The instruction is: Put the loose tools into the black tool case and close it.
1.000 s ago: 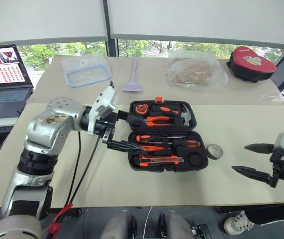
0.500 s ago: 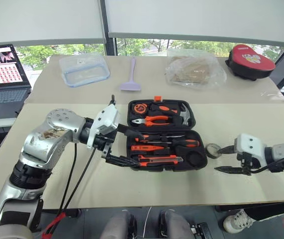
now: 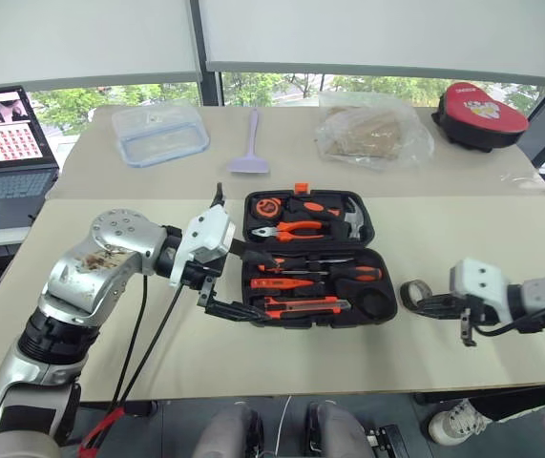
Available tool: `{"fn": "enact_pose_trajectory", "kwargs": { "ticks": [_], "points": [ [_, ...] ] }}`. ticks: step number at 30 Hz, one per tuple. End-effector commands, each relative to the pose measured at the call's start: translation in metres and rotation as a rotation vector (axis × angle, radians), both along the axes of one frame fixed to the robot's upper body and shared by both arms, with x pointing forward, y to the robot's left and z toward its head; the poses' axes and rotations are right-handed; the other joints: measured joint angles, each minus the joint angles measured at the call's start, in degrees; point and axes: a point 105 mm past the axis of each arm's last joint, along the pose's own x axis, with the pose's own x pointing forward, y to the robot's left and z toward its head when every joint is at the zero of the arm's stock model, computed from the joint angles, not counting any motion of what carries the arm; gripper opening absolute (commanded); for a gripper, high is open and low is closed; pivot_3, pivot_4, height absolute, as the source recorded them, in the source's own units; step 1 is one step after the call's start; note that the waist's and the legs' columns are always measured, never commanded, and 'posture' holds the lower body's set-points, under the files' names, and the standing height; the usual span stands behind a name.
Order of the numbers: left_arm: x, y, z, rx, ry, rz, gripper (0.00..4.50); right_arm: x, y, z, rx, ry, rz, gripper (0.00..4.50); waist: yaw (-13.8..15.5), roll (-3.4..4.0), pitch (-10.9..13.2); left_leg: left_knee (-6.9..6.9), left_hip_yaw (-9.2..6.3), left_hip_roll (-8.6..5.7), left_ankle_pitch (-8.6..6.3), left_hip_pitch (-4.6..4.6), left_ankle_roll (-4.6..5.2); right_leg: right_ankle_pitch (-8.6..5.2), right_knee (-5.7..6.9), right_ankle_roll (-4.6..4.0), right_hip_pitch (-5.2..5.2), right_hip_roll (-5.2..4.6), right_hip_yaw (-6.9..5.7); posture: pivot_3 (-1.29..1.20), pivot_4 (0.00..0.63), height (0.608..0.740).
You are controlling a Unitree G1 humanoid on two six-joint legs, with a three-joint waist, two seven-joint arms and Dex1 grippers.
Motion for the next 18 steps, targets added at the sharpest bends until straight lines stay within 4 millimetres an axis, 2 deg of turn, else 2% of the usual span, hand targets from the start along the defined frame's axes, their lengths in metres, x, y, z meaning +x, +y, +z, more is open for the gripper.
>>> {"fn": "enact_pose_trajectory", "kwargs": {
  "ticks": [1,4,7,11,18],
  "points": [
    [-0.002,-0.003,0.000,0.000,-0.030,-0.034,4.50,-0.009,0.028,0.038,0.096,-0.025,0.067,0.02,-0.06,0.00,0.00,-0.01,0.00,0.03,0.00,0.02,-0.02,0.00,0.01,-0.01,0.00,0.01,-0.01,0.00,0.150,0.728],
    [-0.001,-0.005,-0.001,0.003,-0.040,-0.041,4.50,-0.013,0.045,0.033,0.092,-0.009,0.095,0.02,0.00,0.00,0.00,-0.01,0.00,0.08,-0.06,0.04,-0.15,-0.03,0.04,-0.06,-0.01,0.02,-0.04,0.00,0.150,0.728],
    [0.000,-0.009,0.001,0.001,-0.047,-0.047,4.50,-0.013,0.053,0.022,0.074,-0.002,0.099,0.02,0.28,-0.02,0.01,0.00,0.00,0.05,-0.08,-0.01,-0.18,-0.02,0.04,-0.07,-0.04,0.00,-0.03,0.00,0.150,0.728],
    [0.001,-0.013,0.007,0.001,-0.060,-0.049,4.50,-0.010,0.053,0.003,0.049,0.013,0.077,0.02,0.66,-0.03,0.02,0.01,0.00,-0.06,-0.08,-0.07,-0.17,-0.01,0.04,-0.04,-0.08,-0.09,-0.02,0.00,0.150,0.728],
    [0.000,-0.014,0.010,0.000,-0.064,-0.038,4.50,-0.011,0.060,-0.013,0.036,0.039,0.084,0.02,0.41,-0.03,0.02,0.00,0.00,-0.01,-0.01,-0.04,-0.07,-0.02,0.08,-0.04,-0.07,0.03,-0.03,0.00,0.150,0.728]
  ]
}}
